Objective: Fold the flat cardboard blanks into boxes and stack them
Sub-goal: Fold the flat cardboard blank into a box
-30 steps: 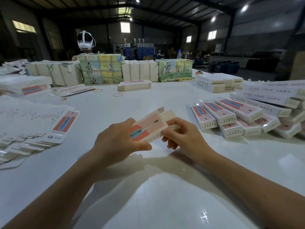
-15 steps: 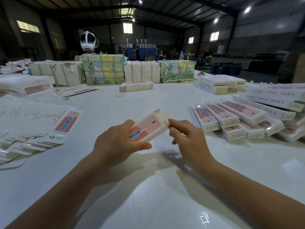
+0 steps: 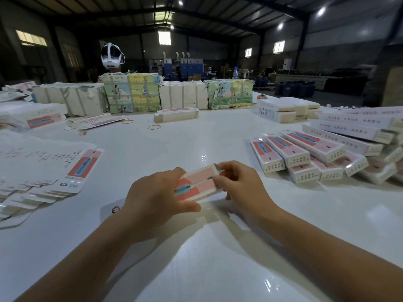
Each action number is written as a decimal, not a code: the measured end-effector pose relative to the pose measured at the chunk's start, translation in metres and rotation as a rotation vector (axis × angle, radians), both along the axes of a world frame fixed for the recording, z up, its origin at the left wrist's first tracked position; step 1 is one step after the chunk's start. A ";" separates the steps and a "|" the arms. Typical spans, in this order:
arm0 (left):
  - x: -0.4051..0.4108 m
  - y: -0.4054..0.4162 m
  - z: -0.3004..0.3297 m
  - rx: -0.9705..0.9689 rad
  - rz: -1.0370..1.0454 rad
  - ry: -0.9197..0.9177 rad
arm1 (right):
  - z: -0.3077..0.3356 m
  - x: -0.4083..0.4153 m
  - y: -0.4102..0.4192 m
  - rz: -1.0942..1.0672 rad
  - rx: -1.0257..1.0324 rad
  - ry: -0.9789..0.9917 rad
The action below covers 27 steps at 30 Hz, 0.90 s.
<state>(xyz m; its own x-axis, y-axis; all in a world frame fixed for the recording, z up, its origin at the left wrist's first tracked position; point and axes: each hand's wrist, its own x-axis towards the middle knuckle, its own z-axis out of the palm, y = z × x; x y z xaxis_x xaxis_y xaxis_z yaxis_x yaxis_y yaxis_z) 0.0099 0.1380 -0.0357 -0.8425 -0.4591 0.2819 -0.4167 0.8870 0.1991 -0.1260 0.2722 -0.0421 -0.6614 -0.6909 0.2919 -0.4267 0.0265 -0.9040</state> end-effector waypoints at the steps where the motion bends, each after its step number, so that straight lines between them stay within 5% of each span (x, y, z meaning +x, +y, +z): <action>1: 0.000 0.001 0.000 -0.007 0.000 0.002 | 0.000 0.000 0.000 -0.003 -0.013 -0.001; 9: -0.002 0.005 -0.003 -0.029 0.006 0.041 | 0.000 0.002 -0.001 0.024 -0.017 0.053; 13: -0.005 0.008 0.000 0.016 0.010 0.106 | 0.003 -0.002 -0.002 -0.207 -0.054 0.233; 15: -0.005 0.011 0.002 0.042 0.006 0.144 | 0.003 -0.006 -0.004 -0.218 -0.078 -0.017; 18: -0.007 0.018 0.002 0.073 -0.020 0.157 | 0.005 -0.006 -0.007 0.095 -0.287 -0.801; 19: -0.008 0.020 0.001 0.087 -0.024 0.151 | 0.006 -0.007 -0.008 0.159 -0.331 -0.906; 22: -0.009 0.020 -0.001 0.142 -0.035 0.165 | 0.004 -0.008 -0.006 0.155 -0.337 -0.724; 27: -0.012 0.020 -0.003 0.097 -0.008 0.214 | -0.001 0.005 -0.001 -0.067 -0.124 0.282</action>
<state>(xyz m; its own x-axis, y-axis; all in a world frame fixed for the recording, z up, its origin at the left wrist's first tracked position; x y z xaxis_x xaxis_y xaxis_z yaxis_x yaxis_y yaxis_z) -0.0020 0.1575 -0.0384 -0.7719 -0.4866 0.4091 -0.3491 0.8623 0.3669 -0.1210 0.2712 -0.0426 -0.5853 -0.5961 0.5496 -0.6623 -0.0395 -0.7482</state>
